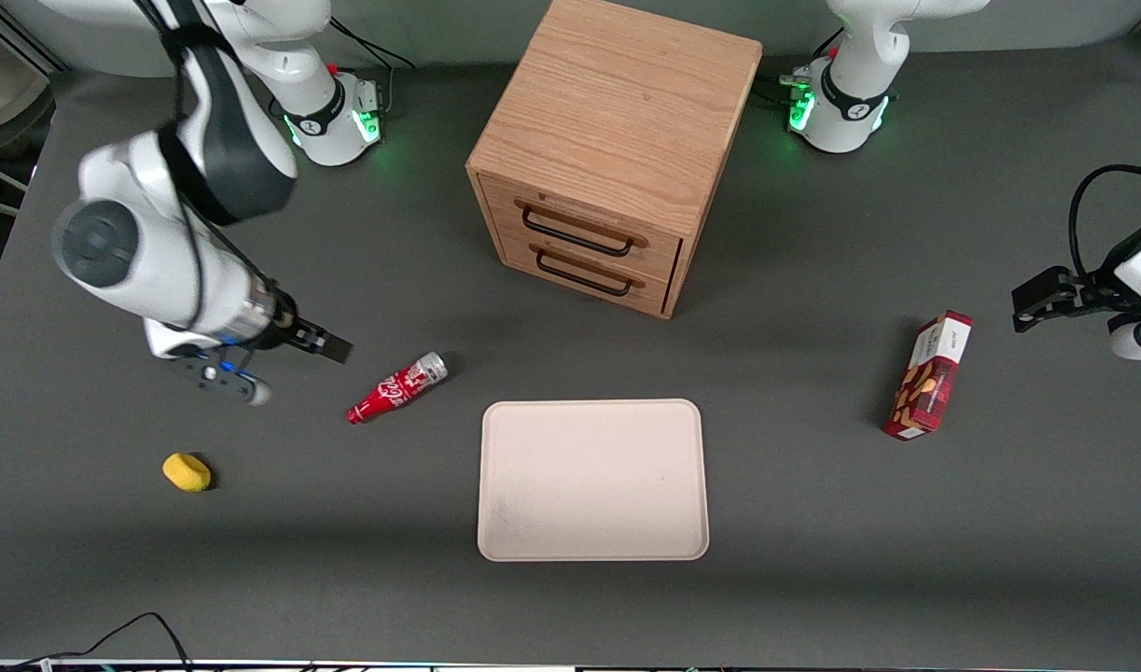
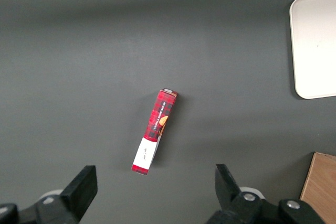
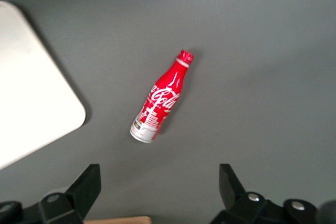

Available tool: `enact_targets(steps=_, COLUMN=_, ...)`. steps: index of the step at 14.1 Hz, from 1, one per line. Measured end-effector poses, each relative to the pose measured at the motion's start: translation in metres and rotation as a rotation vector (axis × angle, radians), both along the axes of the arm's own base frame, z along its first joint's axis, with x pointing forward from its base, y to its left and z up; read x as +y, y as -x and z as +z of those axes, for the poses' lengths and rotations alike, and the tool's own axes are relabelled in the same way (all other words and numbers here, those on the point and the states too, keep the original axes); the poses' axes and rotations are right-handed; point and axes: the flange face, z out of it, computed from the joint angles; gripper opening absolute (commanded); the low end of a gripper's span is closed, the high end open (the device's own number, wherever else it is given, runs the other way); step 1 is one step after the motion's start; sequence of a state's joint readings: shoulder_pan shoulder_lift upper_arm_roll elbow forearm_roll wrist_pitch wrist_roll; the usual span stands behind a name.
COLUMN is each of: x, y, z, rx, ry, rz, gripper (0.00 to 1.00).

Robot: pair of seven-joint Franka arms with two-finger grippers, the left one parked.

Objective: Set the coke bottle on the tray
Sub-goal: 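Close the right gripper around the bottle's body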

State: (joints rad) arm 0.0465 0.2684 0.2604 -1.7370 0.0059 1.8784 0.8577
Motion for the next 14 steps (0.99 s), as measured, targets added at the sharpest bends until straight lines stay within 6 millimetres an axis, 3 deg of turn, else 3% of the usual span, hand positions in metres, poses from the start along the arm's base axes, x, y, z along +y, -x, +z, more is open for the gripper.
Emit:
enact_targets(steps=3, x=0.012, y=-0.009, z=-0.058, rx=0.052, ry=0.028, rz=-0.234, gripper=1.00)
enact_targets(steps=7, x=0.017, y=-0.020, z=-0.121, rx=0.057, ry=0.039, rz=-0.452, gripper=1.00)
enact_targets(steps=11, x=0.020, y=-0.009, z=-0.194, rx=0.038, ry=0.036, rz=-0.515, gripper=1.00)
enact_targets(steps=14, x=0.021, y=0.002, z=-0.228, rx=0.039, ry=0.059, rz=-0.516, gripper=1.00)
